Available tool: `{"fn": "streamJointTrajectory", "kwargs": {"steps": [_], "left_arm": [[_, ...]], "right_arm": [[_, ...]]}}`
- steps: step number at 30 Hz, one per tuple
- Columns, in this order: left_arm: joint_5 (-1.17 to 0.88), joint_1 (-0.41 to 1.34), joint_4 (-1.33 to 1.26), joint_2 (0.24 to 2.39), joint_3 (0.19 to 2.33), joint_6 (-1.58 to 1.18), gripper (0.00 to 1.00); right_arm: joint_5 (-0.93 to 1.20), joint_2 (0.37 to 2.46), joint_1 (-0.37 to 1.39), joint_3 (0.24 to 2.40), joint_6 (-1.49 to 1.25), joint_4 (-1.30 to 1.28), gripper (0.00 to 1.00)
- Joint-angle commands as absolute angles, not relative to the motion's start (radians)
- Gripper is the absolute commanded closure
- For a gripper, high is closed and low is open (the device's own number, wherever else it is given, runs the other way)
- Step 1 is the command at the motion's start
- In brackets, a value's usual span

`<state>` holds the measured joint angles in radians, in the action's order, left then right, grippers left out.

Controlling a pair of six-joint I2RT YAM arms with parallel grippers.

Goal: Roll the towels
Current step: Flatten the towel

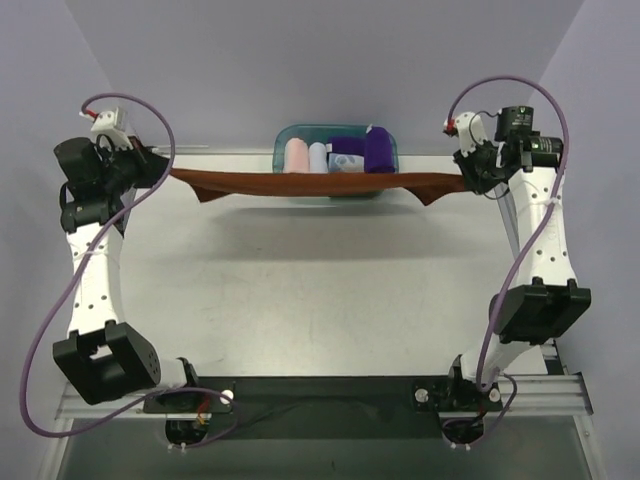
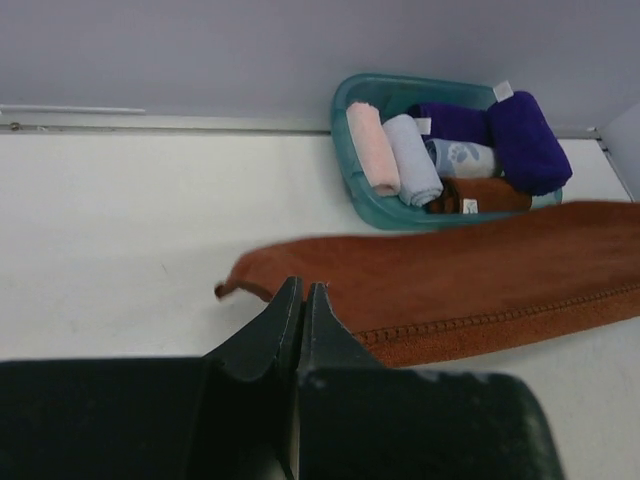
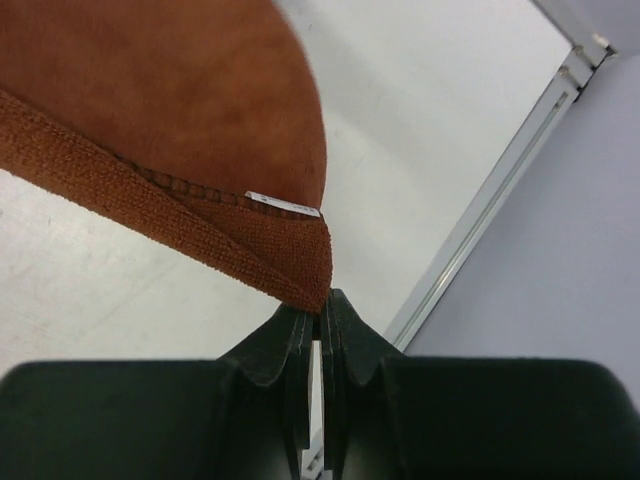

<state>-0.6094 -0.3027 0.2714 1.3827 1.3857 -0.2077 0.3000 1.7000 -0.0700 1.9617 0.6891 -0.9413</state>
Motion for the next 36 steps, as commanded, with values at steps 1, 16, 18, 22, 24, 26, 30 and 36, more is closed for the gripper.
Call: {"fn": "streamJointTrajectory", "kwargs": {"steps": [1, 16, 18, 22, 24, 26, 30, 36], "left_arm": [[-0.64, -0.307, 0.302, 1.33, 1.286, -0.109, 1.0], [-0.531, -0.328, 0.67, 1.169, 0.819, 0.498, 0.78], [-0.525, -0.327, 0.756, 1.187, 0.877, 0.595, 0.34], [-0.602, -0.405, 0.937, 1.19, 0.957, 0.73, 0.12], [-0.643, -0.436, 0.972, 1.18, 0.995, 0.773, 0.12], [-0.698, -0.437, 0.977, 1.163, 1.009, 0.788, 0.13], [-0.758, -0.408, 0.947, 1.198, 1.008, 0.783, 0.25], [-0.637, -0.374, 0.899, 1.431, 1.065, 0.675, 0.62]], "right_arm": [[0.293, 1.605, -0.06, 1.817, 0.773, -0.97, 1.0], [0.075, 1.215, 0.192, 0.801, 1.043, -0.721, 0.59], [0.083, 1.143, 0.201, 0.795, 1.063, -0.791, 0.24], [0.165, 1.013, 0.183, 0.902, 1.098, -0.978, 0.0], [0.19, 0.999, 0.173, 0.983, 1.094, -1.017, 0.01], [0.209, 1.05, 0.158, 1.021, 1.048, -1.035, 0.05], [0.25, 1.236, 0.133, 1.094, 0.913, -1.025, 0.28], [0.295, 1.609, 0.132, 1.262, 0.64, -0.977, 0.51]]}}
